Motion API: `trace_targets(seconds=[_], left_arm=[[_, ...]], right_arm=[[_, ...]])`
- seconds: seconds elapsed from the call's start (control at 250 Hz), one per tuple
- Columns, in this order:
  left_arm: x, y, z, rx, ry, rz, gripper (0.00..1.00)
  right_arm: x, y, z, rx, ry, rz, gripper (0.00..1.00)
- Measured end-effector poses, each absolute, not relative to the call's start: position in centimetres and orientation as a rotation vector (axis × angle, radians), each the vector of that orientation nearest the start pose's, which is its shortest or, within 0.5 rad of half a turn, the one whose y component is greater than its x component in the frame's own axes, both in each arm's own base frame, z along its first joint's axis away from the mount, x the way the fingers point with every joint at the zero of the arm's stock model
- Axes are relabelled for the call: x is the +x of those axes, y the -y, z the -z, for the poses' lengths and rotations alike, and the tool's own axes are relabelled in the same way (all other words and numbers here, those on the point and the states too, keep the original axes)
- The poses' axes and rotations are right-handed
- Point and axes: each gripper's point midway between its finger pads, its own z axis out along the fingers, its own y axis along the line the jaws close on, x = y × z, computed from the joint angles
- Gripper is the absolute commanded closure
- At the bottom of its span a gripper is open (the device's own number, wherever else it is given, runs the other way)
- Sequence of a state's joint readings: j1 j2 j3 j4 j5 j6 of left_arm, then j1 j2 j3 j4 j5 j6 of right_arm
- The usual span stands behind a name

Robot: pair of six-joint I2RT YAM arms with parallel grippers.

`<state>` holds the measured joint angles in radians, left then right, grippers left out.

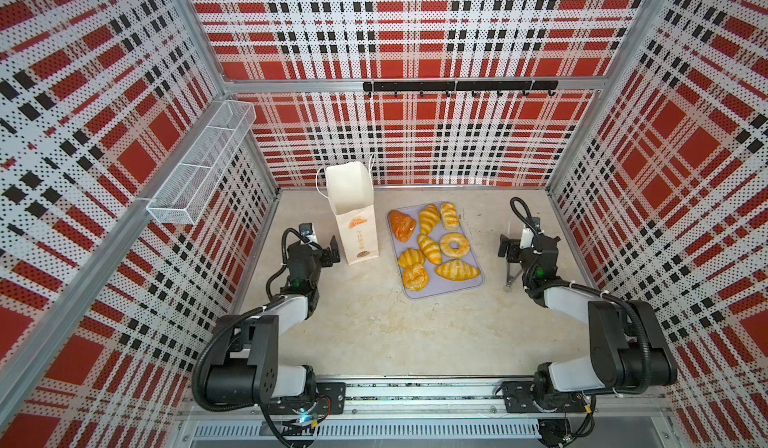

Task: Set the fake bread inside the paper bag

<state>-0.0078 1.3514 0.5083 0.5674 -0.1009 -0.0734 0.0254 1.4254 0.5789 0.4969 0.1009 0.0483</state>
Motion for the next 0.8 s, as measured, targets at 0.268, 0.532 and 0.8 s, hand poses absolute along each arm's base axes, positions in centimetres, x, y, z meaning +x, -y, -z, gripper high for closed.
trace_targets(seconds=[0.268, 0.532, 0.8], left_arm=[[39.8, -2.4, -21.1, -0.270, -1.891, -0.013, 0.01], [36.3, -2.9, -28.0, -0.339, -1.863, 0.004, 0.01], [34.7, -1.2, -34.4, -0.348, -1.849, 0.063, 0.00]], right_arm=[[40.8, 1.3, -16.4, 0.273, -1.967, -0.018, 0.00], [42.6, 0.1, -19.9, 0.289, -2.006, -0.126, 0.02], [43.7, -0.2, -18.4, 0.290, -2.146, -0.122, 0.04]])
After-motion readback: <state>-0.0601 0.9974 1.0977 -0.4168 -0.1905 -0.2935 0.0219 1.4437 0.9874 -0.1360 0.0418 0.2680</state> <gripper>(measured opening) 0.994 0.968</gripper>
